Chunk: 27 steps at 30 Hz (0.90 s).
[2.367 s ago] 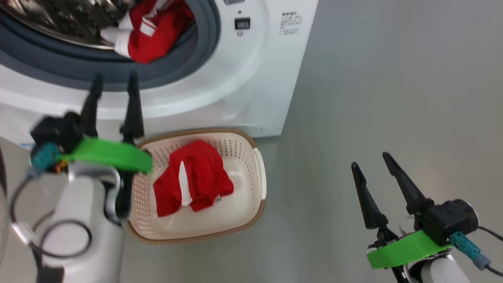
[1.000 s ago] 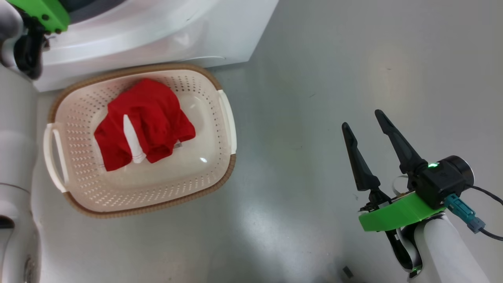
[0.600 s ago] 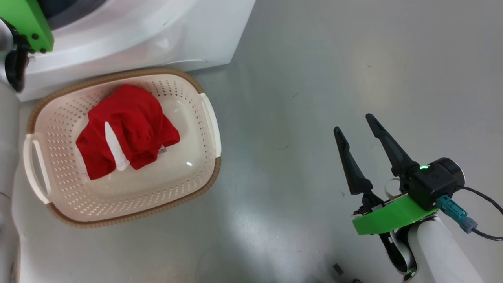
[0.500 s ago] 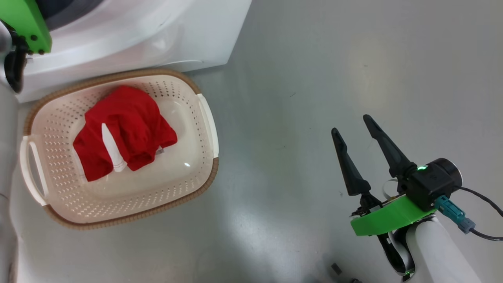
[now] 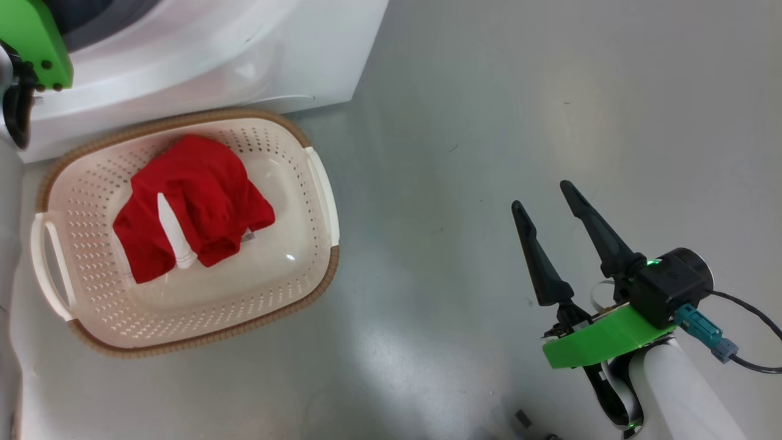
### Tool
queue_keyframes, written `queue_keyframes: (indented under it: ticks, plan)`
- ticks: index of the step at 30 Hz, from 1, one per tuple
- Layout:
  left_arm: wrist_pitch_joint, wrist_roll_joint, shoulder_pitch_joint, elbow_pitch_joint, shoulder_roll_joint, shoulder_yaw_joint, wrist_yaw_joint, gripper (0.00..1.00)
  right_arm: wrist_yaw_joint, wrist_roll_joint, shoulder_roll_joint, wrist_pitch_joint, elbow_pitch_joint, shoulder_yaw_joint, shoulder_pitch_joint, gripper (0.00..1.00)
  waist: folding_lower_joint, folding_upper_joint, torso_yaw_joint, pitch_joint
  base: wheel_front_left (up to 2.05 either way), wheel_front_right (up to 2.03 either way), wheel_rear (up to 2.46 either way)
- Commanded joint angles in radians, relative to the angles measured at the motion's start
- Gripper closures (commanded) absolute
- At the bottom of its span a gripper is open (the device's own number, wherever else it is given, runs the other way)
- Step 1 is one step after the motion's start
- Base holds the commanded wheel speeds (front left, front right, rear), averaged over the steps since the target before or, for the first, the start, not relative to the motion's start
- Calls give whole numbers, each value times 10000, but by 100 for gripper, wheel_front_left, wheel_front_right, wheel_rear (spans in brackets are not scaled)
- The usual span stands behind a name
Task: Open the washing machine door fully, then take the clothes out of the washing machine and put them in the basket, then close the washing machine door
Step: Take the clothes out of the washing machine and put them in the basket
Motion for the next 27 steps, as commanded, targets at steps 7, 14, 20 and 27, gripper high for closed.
queue_keyframes:
  ticks: [7, 14, 20, 27]
  plan:
    - [-880, -177, -124, -280, 562, 33, -232, 100, 48, 73, -3, -65, -136, 84, -50, 0, 0, -1, 166, -6, 0, 0, 0]
    - [-2098, -456, 347, -521, 725, 181, -433, 100, 48, 161, -3, -65, -96, 148, -70, 0, 0, -1, 339, -107, 0, 0, 0]
    - [-2939, -525, 1047, -931, 804, 187, -454, 100, 48, 202, -3, -65, -8, 126, -68, 0, 0, -1, 542, -427, 0, 0, 0]
    - [-3167, -627, 2234, -2017, 860, 398, -238, 100, 48, 200, -3, -65, 97, 90, 43, 0, 0, -1, 697, -1042, 0, 0, 0]
